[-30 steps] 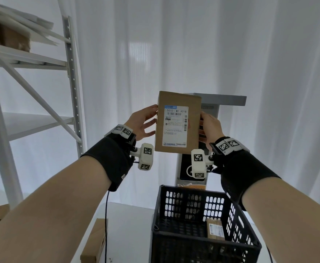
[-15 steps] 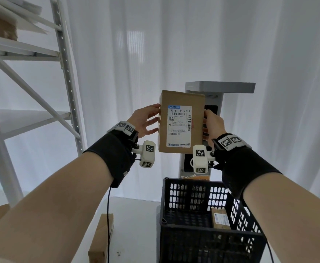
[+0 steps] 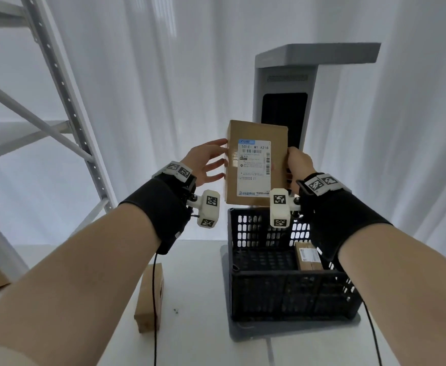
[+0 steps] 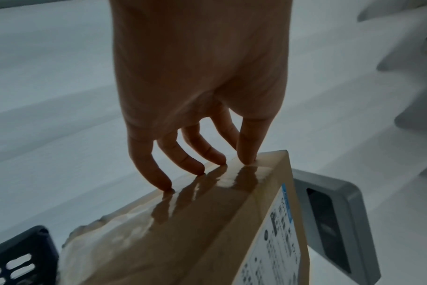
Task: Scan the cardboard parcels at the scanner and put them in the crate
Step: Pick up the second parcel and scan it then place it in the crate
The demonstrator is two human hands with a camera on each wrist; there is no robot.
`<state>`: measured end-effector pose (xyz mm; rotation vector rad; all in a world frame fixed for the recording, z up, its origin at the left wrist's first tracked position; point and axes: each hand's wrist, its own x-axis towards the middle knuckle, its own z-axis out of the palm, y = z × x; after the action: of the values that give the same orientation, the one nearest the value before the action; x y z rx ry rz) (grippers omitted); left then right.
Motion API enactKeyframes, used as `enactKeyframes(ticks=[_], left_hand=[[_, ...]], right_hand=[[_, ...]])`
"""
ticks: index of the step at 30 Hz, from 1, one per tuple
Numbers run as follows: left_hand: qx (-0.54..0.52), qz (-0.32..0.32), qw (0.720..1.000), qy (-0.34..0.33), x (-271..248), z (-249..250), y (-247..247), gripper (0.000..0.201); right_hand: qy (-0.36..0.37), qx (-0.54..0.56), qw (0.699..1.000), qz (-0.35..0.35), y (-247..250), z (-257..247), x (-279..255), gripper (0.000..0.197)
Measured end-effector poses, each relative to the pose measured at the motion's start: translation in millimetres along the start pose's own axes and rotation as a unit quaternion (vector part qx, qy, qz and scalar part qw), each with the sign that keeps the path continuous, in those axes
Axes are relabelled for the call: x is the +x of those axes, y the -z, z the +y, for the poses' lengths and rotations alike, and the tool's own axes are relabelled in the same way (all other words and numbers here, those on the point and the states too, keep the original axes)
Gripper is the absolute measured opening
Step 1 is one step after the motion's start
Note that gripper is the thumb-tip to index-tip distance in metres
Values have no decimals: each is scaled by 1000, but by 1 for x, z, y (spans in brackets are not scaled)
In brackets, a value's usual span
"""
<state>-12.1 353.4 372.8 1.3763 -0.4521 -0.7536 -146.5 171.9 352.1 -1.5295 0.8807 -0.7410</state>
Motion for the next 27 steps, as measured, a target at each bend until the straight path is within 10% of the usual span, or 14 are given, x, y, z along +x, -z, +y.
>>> enactKeyframes(ticks=[21,27], left_hand=[[13,40,974,222,152,-189,-65,34],[18,54,960,272,185,-246,-80,38]], right_hand=[[-194,-60,976,-74,32,188,130,21],[-267,-92,956,-82,35,255,171,51]])
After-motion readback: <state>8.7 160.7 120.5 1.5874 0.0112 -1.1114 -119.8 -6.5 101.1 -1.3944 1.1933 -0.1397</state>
